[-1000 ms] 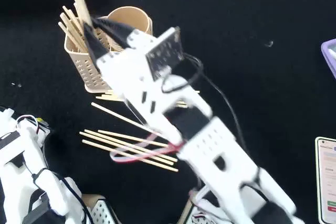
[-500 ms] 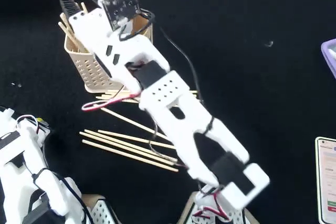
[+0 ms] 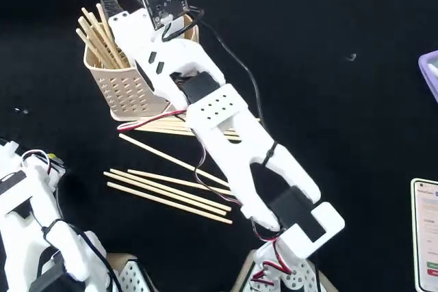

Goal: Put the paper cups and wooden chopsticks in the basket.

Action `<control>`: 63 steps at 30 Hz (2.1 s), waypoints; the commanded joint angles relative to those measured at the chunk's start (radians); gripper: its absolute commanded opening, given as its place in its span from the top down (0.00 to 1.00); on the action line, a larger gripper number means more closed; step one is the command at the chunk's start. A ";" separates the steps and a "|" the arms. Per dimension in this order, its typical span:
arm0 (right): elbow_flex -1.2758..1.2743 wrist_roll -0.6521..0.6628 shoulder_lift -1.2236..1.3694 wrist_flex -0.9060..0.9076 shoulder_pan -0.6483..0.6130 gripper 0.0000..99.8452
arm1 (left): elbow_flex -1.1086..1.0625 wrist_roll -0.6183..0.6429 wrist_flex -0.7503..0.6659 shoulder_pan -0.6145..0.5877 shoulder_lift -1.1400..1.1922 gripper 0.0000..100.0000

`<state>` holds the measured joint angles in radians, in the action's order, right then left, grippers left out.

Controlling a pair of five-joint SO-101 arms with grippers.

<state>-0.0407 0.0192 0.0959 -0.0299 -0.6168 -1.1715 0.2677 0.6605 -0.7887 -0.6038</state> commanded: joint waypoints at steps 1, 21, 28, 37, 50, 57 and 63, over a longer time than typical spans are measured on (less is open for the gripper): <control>-0.001 -0.002 -0.021 0.069 -0.038 0.93 | 0.045 0.000 -0.009 0.012 -0.023 0.78; 0.033 0.000 -0.611 1.089 0.025 0.78 | 0.045 0.000 -0.009 0.005 -0.025 0.78; -0.199 0.057 -0.789 1.284 0.336 0.77 | 0.045 0.000 -0.009 0.008 -0.025 0.78; -0.944 0.028 -0.860 0.690 0.506 0.78 | 0.045 0.000 -0.009 0.010 -0.023 0.78; -0.875 -0.143 -0.303 0.311 0.479 0.86 | 0.045 0.000 -0.009 0.007 -0.020 0.78; -0.645 -0.137 -0.076 0.465 0.477 0.83 | 0.045 0.000 -0.009 0.008 -0.023 0.78; -0.634 -0.089 -0.036 0.569 0.407 0.83 | 0.045 0.000 -0.009 0.007 -0.025 0.78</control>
<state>-0.7296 -0.1128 0.0591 0.4749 -0.1396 -1.1715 0.2677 0.6605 -0.7887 -0.6038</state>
